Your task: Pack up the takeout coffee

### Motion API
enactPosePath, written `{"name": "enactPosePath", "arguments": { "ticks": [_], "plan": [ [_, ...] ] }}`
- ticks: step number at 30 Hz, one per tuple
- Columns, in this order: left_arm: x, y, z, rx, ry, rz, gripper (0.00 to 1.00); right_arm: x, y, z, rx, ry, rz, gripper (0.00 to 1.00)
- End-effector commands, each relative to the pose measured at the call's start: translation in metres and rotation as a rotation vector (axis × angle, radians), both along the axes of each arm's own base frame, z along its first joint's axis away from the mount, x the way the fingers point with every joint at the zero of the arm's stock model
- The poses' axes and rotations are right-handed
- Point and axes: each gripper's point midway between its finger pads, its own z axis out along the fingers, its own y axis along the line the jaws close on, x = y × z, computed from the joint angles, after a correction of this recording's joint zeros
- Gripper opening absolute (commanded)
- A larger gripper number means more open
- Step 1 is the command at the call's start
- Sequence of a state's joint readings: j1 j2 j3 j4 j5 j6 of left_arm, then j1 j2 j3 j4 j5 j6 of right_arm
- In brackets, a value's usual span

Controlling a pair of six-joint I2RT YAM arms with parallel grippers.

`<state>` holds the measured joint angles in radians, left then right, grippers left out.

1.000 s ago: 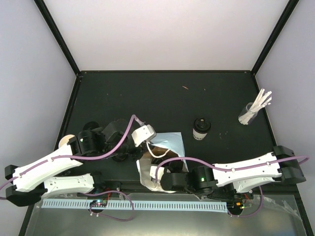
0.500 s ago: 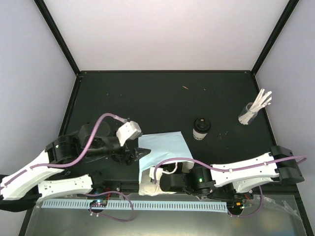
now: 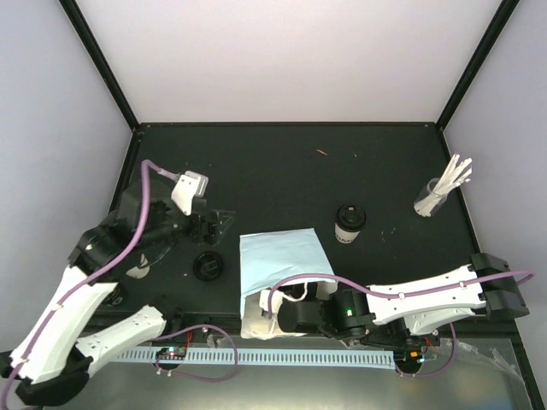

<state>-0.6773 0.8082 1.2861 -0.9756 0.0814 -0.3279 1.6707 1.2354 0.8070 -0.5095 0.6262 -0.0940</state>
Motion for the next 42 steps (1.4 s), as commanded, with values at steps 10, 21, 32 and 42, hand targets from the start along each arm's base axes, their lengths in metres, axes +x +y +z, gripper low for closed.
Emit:
{"name": "enactPosePath", "arguments": {
  "ticks": [10, 21, 32, 42],
  "plan": [
    [0.081, -0.011, -0.133, -0.042, 0.364, 0.01, 0.95, 0.015, 0.009, 0.025, 0.097, -0.047, -0.046, 0.58],
    [0.113, -0.037, -0.203, -0.049, 0.559, -0.06, 0.88, 0.019, 0.021, 0.019, 0.066, -0.064, 0.002, 0.58],
    [0.115, -0.043, -0.238, -0.066, 0.631, -0.07, 0.86, 0.023, 0.026, 0.011, 0.036, -0.066, 0.034, 0.58],
    [0.117, -0.051, -0.257, -0.099, 0.683, -0.085, 0.84, 0.03, 0.029, 0.006, 0.021, -0.057, 0.041, 0.58]
  ]
}}
